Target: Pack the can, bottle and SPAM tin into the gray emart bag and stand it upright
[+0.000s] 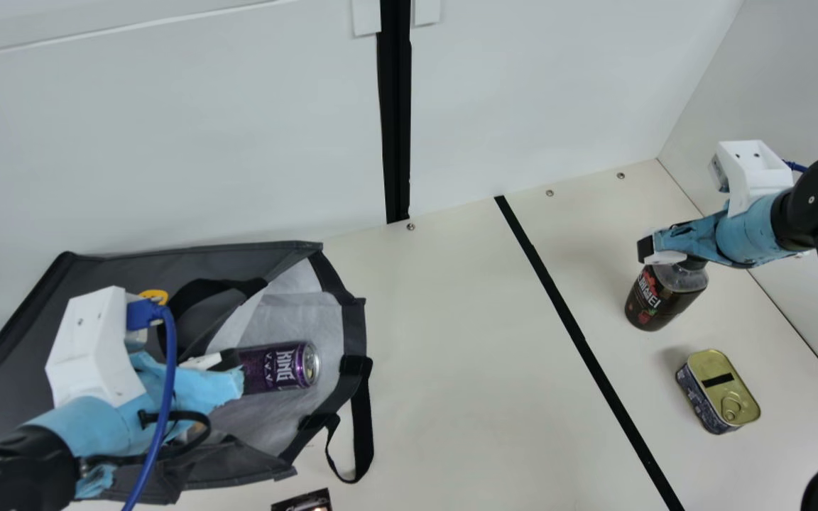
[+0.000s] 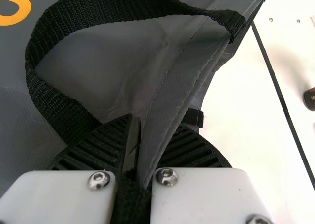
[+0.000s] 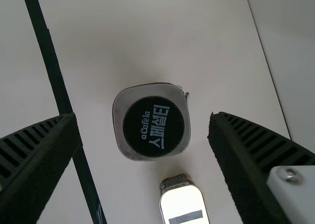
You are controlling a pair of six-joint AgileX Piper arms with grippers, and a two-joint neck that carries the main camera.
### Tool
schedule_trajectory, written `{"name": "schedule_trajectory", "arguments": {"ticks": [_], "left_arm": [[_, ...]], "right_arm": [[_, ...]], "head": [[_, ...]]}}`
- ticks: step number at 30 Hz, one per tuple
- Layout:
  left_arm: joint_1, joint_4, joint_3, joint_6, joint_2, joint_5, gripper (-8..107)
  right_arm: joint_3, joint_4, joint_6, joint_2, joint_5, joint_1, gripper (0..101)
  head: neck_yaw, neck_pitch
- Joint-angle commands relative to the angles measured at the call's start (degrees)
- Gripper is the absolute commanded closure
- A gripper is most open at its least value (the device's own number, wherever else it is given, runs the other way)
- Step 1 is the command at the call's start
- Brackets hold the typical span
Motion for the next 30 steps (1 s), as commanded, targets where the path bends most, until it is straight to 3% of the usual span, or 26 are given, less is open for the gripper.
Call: {"name": "schedule_trajectory", "arguments": {"ticks": [1,11,30], "left_arm": [[0.0,0.0,0.0,0.0,0.0,0.0,107],[0.0,0.0,0.0,0.0,0.0,0.0,107],[0.0,0.0,0.0,0.0,0.0,0.0,107]], "right_arm": [[0.0,0.2,-0.2,0.4,0.2,0.0,33],[-0.5,1.8,-1.2,1.9,0.5,-0.4,100],[-9.4,8.0,-11.7,4.7,4.9,-0.2,101]], "head": [[0.0,-1.3],[0.0,-1.3],[0.0,-1.3]]}}
